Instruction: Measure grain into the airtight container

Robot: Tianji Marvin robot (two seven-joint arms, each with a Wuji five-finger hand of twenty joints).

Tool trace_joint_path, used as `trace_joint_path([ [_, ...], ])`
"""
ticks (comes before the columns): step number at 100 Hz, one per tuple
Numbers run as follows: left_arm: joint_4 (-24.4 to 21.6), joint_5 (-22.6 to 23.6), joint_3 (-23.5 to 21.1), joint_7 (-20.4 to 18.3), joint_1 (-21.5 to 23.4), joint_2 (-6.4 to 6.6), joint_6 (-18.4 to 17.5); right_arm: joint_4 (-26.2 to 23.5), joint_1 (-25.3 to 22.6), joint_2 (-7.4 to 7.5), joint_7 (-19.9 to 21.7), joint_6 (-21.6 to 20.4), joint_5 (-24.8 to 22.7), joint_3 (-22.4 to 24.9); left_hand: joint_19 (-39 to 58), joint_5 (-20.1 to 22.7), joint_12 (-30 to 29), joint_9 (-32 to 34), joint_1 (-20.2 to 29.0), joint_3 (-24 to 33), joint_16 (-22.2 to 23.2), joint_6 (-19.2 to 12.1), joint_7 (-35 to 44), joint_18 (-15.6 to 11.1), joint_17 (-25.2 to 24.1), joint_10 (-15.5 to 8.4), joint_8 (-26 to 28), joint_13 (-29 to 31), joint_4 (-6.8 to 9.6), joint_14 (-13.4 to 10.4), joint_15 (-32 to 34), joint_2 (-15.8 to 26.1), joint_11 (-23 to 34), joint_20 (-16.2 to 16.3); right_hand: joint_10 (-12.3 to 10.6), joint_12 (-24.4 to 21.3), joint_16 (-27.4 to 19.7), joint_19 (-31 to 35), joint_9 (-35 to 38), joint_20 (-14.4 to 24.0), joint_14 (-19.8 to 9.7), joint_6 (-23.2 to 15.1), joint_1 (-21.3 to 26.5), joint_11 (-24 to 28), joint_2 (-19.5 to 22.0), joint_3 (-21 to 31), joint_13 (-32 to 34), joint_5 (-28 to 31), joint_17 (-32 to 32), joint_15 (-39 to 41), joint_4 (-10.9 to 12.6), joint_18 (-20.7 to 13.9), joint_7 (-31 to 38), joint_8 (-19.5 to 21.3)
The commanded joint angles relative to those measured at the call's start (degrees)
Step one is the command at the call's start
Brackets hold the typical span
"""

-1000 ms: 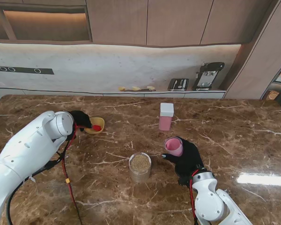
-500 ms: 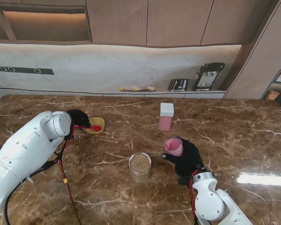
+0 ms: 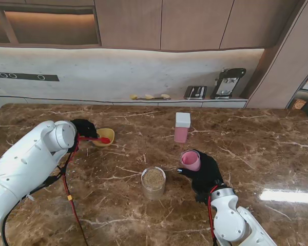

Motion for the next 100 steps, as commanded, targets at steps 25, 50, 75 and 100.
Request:
trace_joint_path([
  [25, -3.92, 3.87, -1.46, -2.60, 1.16, 1.30, -1.29, 0.54, -0.26, -0.21, 0.53, -0.38, 0.48, -0.10, -4.34, -2.78, -1.62, -4.54, -5.12, 1.75, 0.96, 0.88, -2.38, -0.44, -5.81, 0.00, 1.83, -7.13, 2.10, 1.23, -5.40, 1.70, -2.19, 2.06, -1.64, -0.49, 0.81, -0.54, -0.44, 0.73, -0.72, -4.91, 1.73, -0.50, 12.67, 7.23, -0.92, 3.25, -0.49, -0.31, -1.69, 0.00, 0.21, 0.33],
  [50, -5.17, 5.56, -2.55, -3.06, 1.62, 1.62, -2.17, 0.90, -0.09, -0.27, 0.28, -0.86, 0.47, -0.09, -16.76, -3.89, -3.45, -8.43, -6.63, 2.18, -8.39, 1.34, -3.72, -1.81, -15.35, -0.14, 2.75, -19.52, 3.12, 0.43, -23.22, 2.67, -4.55, -4.60, -1.65, -0.50, 0.81, -0.55, -0.43, 0.75, -0.69, -4.84, 1.74, -0.51, 12.69, 7.27, -0.90, 3.28, -0.48, -0.32, -1.69, 0.02, 0.24, 0.35],
  [75, -9.36, 7.08, -7.05, -1.52, 4.65, 1.58, -3.66, 1.17, 0.04, -0.34, 0.02, -1.18, 0.49, -0.05, -25.16, -5.03, -8.08, -14.40, -7.72, 1.52, -14.43, 1.61, -4.84, -5.28, -22.15, 1.14, 2.97, -27.34, 4.28, -1.15, -31.13, 3.28, -9.79, -9.19, -1.61, -0.48, 0.81, -0.53, -0.38, 0.77, -0.82, -4.87, 1.81, -0.48, 12.64, 7.32, -0.86, 3.32, -0.45, -0.31, -1.70, 0.04, 0.30, 0.37],
  [100, -18.43, 8.54, -13.98, 0.57, 11.45, 1.47, -6.56, 1.29, 0.11, -0.48, -0.14, -1.37, 1.08, 0.03, -31.09, -4.00, -15.35, -17.07, -7.32, -3.30, -24.19, 2.76, -11.61, -7.15, -23.83, 1.91, -2.61, -29.96, 4.67, -2.33, -40.06, 4.84, -14.70, -15.96, -1.66, -0.48, 0.79, -0.68, -0.43, 0.73, -0.80, -4.98, 1.86, -0.47, 12.54, 7.45, -1.06, 3.32, -0.69, -0.39, -1.75, -0.19, 0.39, 0.37],
])
